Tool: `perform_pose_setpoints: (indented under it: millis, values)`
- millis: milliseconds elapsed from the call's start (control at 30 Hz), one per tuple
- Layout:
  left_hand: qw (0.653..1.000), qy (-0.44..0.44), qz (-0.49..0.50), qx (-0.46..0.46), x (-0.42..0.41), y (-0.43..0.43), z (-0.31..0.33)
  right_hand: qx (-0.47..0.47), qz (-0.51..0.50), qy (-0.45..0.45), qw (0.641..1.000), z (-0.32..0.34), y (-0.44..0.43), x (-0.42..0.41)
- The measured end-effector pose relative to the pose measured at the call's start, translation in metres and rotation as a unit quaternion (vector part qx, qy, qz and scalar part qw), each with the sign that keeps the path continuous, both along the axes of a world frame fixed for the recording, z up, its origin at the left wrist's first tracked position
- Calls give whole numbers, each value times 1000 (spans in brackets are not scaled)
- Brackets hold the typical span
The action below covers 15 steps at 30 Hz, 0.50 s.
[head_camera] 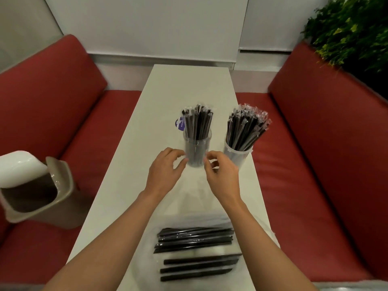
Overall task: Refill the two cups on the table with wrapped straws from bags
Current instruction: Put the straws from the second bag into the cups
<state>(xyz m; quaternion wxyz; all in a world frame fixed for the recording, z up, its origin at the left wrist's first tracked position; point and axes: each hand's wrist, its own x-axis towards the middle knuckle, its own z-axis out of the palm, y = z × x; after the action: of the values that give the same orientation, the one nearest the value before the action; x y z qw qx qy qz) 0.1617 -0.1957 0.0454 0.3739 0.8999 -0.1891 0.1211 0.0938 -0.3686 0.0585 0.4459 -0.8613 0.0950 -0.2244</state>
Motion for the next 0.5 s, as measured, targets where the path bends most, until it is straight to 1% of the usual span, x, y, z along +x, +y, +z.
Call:
perform_pose_setpoints:
  millis: [100, 167, 267, 333, 400, 500]
  values:
    - [999, 53, 3, 0, -40, 18, -10, -26, 35, 13, 999, -18, 14, -40]
    - [996, 88, 12, 11, -70, 30, -16, -46, 71, 37, 996, -32, 25, -67]
    - [989, 141, 21, 41, -114, 45, -26, -89, 138, 99, 981, -57, 36, -104]
    - [980, 185, 14, 76, -141, 56, -33, -129, 177, 144, 965, -70, 40, -121]
    - [977, 186, 6, 108, -161, 66, -40, -170, 208, 182, 946, -76, 41, -132]
    - [974, 133, 11, 182, -187, 79, -49, -237, 267, 236, 904, -80, 43, -144]
